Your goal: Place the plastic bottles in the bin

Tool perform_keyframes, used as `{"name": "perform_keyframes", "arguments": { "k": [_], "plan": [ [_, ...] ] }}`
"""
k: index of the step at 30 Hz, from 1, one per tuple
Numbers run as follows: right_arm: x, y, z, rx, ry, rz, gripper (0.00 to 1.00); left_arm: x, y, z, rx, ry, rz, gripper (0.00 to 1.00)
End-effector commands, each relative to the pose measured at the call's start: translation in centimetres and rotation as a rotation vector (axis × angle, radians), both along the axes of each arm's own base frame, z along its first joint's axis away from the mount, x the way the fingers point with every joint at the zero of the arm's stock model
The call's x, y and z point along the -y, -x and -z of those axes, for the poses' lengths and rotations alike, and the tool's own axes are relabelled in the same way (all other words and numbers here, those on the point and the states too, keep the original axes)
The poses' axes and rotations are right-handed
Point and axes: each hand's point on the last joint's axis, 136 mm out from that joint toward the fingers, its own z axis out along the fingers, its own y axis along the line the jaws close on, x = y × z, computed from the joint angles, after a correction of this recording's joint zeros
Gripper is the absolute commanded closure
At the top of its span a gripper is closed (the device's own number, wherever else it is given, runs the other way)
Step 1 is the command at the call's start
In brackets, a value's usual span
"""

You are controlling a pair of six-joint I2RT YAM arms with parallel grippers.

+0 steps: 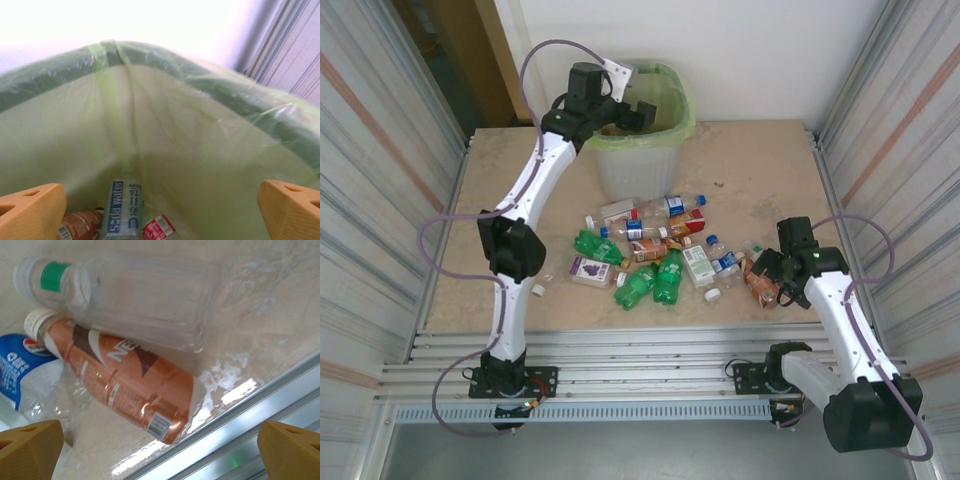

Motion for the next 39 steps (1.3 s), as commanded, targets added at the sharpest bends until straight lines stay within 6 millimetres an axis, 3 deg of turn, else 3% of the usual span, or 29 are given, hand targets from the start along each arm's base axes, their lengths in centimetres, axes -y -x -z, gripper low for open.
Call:
{"name": "perform_keyframes", "arguments": {
  "k": [1, 8, 20, 31, 39],
  "plan": [
    [2.1, -0.6, -1.5, -0.01, 0.117, 0.027, 0.02, -0.7, 4.1, -7.8, 0.142, 0.022, 0.025, 0.01],
    [2.7, -1.7, -1.0, -0.102, 0.166, -0.026, 0.02, -3.2, 8.2, -8.8, 0.118, 0.018, -0.024, 0.01],
    [2.5, -2.3, 2.1, -0.246, 0.138, -0.054, 0.02, -10.4, 14.3, -4.1, 0.068, 0.006, -0.266, 0.01],
    [3.0, -3.5, 4.0, -0.272, 0.122, -0.046, 0.02, -15.6, 14.7, -1.1, -0.025, 0.17, -0.4, 0.01],
    [2.8, -6.0, 4.9, -0.255, 0.091, -0.068, 0.02, -16.9, 14.7, -0.1, -0.04, 0.177, -0.428, 0.01]
  ]
}}
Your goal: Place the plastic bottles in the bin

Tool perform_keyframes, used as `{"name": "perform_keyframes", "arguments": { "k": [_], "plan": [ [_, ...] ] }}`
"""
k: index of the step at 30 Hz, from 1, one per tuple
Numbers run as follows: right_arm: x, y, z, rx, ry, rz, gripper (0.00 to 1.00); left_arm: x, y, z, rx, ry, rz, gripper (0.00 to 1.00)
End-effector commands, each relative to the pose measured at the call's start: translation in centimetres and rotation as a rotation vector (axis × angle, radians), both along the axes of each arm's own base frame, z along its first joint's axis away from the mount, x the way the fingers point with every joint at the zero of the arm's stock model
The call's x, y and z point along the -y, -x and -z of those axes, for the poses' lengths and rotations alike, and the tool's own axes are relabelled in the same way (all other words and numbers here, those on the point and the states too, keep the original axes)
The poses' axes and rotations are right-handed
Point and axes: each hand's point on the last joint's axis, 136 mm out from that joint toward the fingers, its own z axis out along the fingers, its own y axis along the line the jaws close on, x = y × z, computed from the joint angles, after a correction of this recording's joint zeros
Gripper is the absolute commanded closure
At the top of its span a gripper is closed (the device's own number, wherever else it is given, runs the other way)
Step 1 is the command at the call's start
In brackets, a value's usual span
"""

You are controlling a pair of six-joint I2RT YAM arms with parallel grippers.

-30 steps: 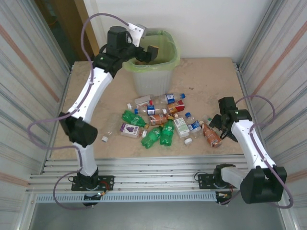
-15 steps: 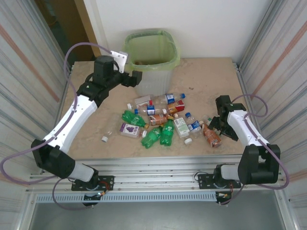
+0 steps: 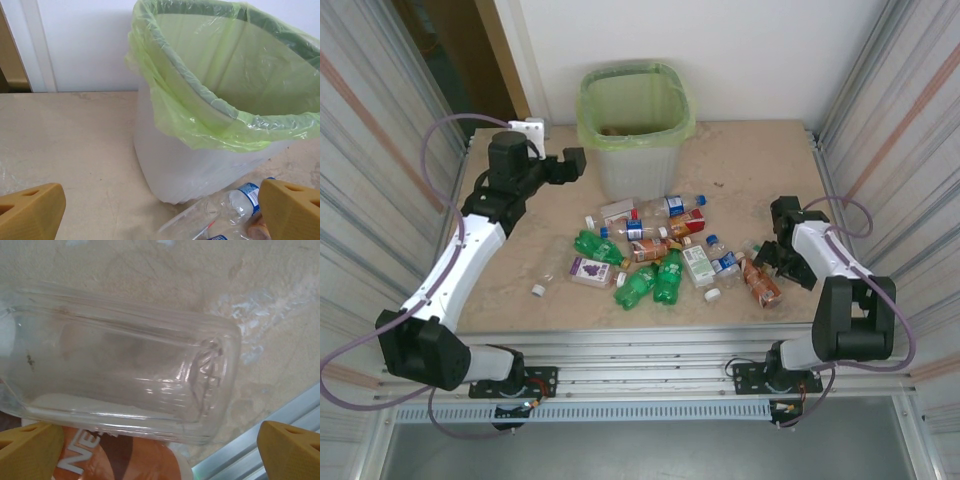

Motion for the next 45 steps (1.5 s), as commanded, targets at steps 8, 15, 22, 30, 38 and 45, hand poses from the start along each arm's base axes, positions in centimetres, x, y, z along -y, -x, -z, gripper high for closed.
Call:
{"name": "perform_keyframes", "arguments": {
  "k": [8, 15, 22, 30, 38, 45],
  "plan": [
    [0.2, -5.0, 0.1, 0.032, -0.019, -0.055, 0.02, -0.5, 0.4, -1.3, 0.04, 0.041, -0.008, 0.01],
    [-0.2, -7.0, -0.1, 0.052, -0.052, -0.069, 0.02, -0.7, 0.3, -1.0, 0.033, 0.045, -0.012, 0.01],
    [-0.5, -7.6, -2.9, 0.103, -0.068, -0.092, 0.02, -0.8, 0.3, -1.0, 0.033, 0.043, -0.014, 0.01],
    [-1.5, -8.5, -6.4, 0.248, -0.137, -0.195, 0.02, -1.4, 0.6, -1.0, 0.042, 0.048, -0.037, 0.01],
    [-3.1, -12.0, -5.7, 0.288, -0.212, -0.422, 0.02, -1.2, 0.8, -1.4, 0.048, 0.069, -0.017, 0.01],
    [-2.3, -14.3, -4.0, 0.252, -0.222, -0.445, 0.02, -1.5, 0.9, -1.2, 0.043, 0.069, -0.024, 0.01]
  ]
}}
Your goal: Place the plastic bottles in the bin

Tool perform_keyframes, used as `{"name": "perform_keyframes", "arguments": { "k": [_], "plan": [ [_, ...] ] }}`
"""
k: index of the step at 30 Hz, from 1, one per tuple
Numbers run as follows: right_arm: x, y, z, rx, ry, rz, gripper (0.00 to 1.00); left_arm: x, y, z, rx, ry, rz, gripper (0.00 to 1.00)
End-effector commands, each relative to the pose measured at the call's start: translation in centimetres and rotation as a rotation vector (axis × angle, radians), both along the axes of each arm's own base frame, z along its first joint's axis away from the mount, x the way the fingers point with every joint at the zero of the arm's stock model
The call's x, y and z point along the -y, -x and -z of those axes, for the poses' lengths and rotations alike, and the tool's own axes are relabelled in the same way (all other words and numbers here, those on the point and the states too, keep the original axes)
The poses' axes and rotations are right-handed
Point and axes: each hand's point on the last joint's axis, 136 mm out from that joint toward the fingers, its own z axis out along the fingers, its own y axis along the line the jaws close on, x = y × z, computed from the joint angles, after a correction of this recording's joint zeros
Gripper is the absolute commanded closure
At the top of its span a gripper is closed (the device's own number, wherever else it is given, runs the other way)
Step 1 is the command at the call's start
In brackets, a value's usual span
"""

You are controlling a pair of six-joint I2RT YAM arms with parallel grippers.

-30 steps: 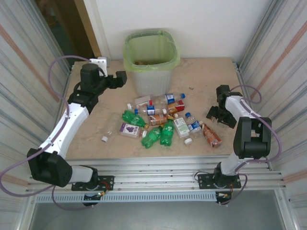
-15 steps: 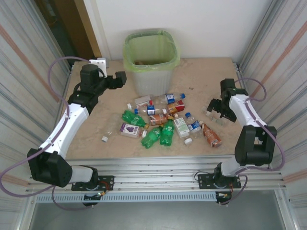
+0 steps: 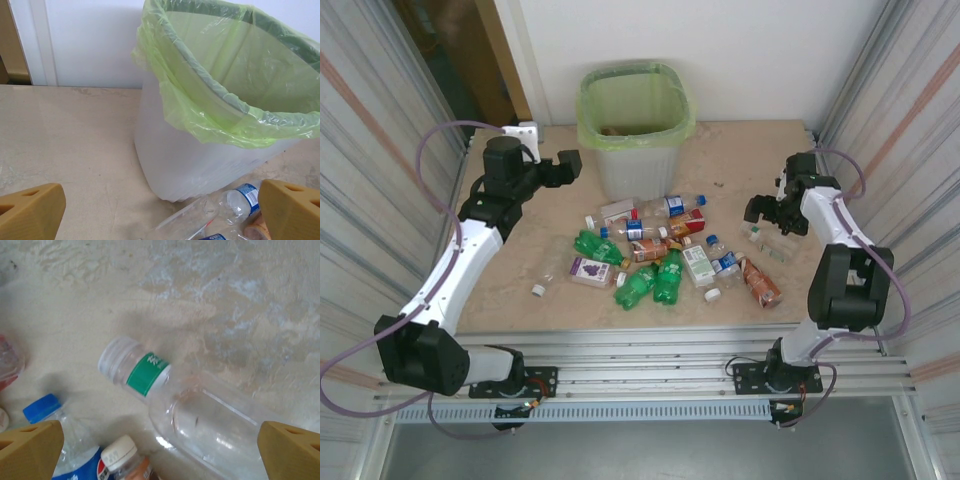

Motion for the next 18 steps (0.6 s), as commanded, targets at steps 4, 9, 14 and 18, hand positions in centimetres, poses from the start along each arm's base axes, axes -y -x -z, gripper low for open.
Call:
{"name": "perform_keyframes", "arguments": {
  "k": [4, 9, 14, 18],
  "plan": [
    [1.3, -0.7, 2.3, -0.084, 0.039, -0.024, 0.02, -0.7, 0.4, -1.6, 0.041, 0.027, -0.012, 0.01],
    [1.5, 0.8, 3.4, -0.132, 0.033, 0.007, 0.02, -0.9, 0.3, -1.4, 0.036, 0.03, -0.017, 0.01],
    [1.2, 2.1, 3.4, -0.134, 0.01, 0.006, 0.02, -0.8, 0.0, -1.1, 0.028, 0.038, -0.013, 0.01],
    [1.4, 3.2, 3.9, -0.157, 0.007, 0.025, 0.02, -0.7, -0.1, -1.0, 0.023, 0.046, -0.008, 0.01]
  ]
}}
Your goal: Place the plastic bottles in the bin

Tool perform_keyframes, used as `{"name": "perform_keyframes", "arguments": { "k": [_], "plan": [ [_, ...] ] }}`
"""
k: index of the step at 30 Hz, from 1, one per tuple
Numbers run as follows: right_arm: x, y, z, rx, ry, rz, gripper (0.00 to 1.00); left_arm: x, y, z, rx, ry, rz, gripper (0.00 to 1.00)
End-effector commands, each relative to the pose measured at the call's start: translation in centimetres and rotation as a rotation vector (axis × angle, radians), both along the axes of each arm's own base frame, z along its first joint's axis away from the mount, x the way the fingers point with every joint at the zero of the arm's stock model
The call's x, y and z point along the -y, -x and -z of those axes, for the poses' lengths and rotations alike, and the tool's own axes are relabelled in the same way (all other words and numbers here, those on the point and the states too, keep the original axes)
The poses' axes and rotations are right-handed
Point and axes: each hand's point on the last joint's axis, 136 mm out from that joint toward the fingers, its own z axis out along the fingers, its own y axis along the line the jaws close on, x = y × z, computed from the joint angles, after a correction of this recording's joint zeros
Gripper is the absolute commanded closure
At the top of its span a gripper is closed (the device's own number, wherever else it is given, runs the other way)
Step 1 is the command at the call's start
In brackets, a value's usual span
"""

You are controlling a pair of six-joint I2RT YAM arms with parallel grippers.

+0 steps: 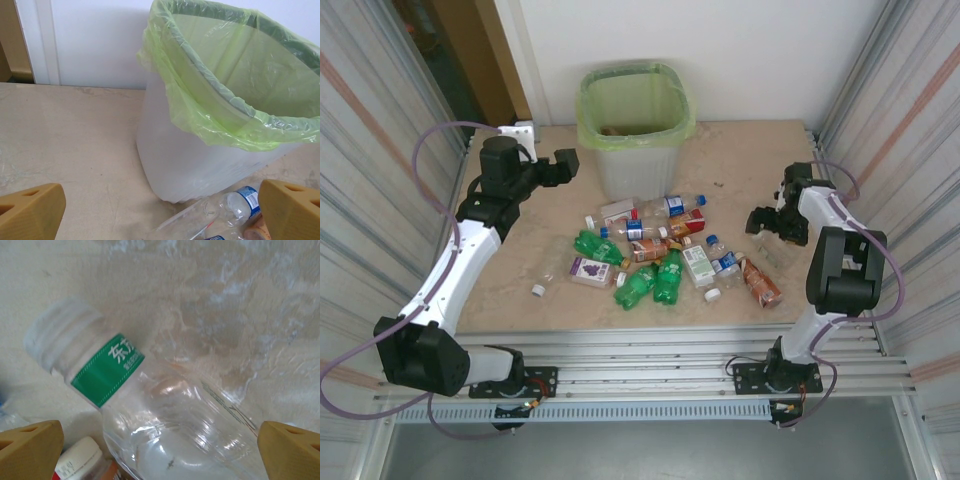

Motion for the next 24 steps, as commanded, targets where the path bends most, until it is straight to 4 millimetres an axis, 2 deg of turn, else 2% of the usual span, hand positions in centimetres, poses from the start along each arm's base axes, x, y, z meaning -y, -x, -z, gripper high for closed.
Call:
{"name": "perform_keyframes", "arguments": {
  "k": [1, 10, 18, 24],
  "plan": [
    [0.3, 1.2, -0.5, -0.012, -0.002, 0.019, 0.02, 0.0, 0.0, -0.9, 0.026, 0.028, 0.007, 0.01],
    [0.9, 2.2, 0.7, -0.06, 0.021, 0.073, 0.01, -0.1, 0.2, -1.0, 0.029, 0.03, 0.006, 0.01],
    [0.9, 2.0, 2.1, -0.084, 0.013, 0.094, 0.19, -0.7, 0.5, -1.2, 0.03, 0.025, -0.009, 0.01],
    [0.8, 1.8, 3.4, -0.113, 0.003, 0.108, 0.26, -2.8, 1.5, -1.0, 0.04, 0.041, -0.097, 0.01]
  ]
}}
